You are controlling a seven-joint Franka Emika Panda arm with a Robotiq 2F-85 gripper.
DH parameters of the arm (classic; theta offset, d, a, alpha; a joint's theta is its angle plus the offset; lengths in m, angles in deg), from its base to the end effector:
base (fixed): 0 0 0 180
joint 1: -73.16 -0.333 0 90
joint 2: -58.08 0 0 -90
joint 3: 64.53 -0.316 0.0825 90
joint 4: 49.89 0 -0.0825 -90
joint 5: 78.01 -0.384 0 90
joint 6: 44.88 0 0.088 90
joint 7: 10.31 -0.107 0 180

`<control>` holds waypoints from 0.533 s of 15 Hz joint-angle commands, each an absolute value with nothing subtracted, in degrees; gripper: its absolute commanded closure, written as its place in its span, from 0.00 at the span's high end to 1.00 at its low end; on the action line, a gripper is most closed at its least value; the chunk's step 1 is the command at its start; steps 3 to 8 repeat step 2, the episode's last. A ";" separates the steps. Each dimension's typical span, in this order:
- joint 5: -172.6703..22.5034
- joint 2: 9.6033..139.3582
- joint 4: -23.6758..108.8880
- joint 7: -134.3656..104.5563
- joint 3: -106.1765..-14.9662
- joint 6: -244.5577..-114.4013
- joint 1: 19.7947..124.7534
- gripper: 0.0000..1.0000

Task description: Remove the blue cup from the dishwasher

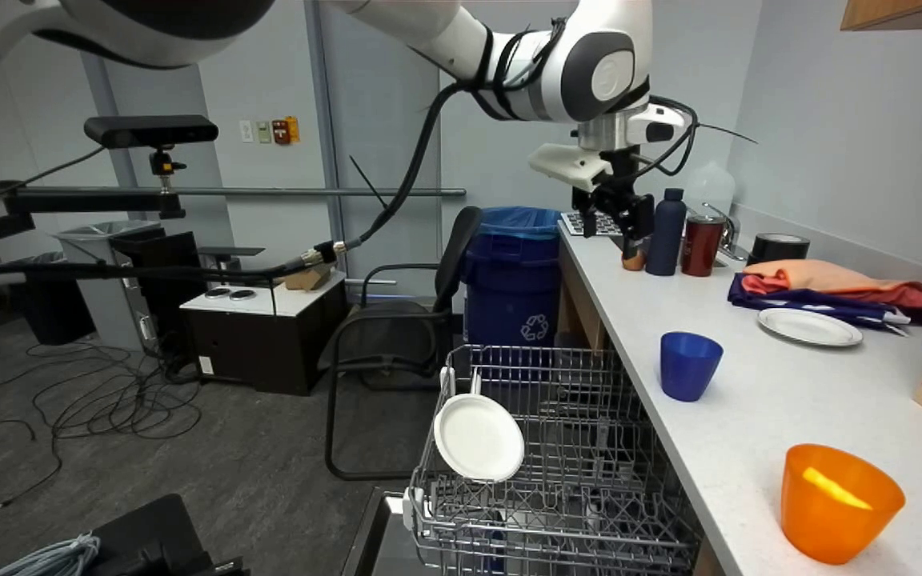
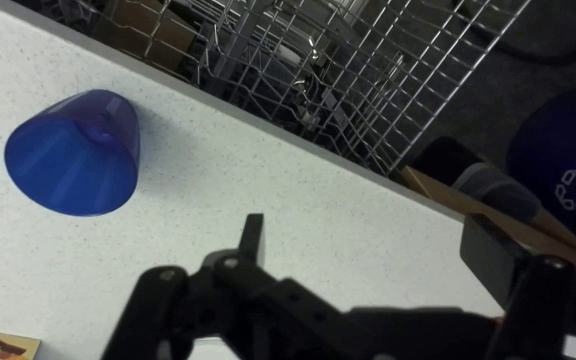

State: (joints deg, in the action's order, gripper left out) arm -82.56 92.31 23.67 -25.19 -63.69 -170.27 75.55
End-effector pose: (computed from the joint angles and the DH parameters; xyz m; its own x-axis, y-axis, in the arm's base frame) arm 0.7522 -0.0368 0.4338 0.8971 -0.3469 0.2737 -0.3189 -0.9370 -0.1424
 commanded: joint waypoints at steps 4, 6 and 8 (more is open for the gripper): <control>-82.99 91.09 25.28 -24.39 -63.16 -169.63 75.06 1.00; -82.99 91.09 25.28 -24.39 -63.16 -169.63 75.06 1.00; -82.99 91.09 25.28 -24.39 -63.16 -169.63 75.06 1.00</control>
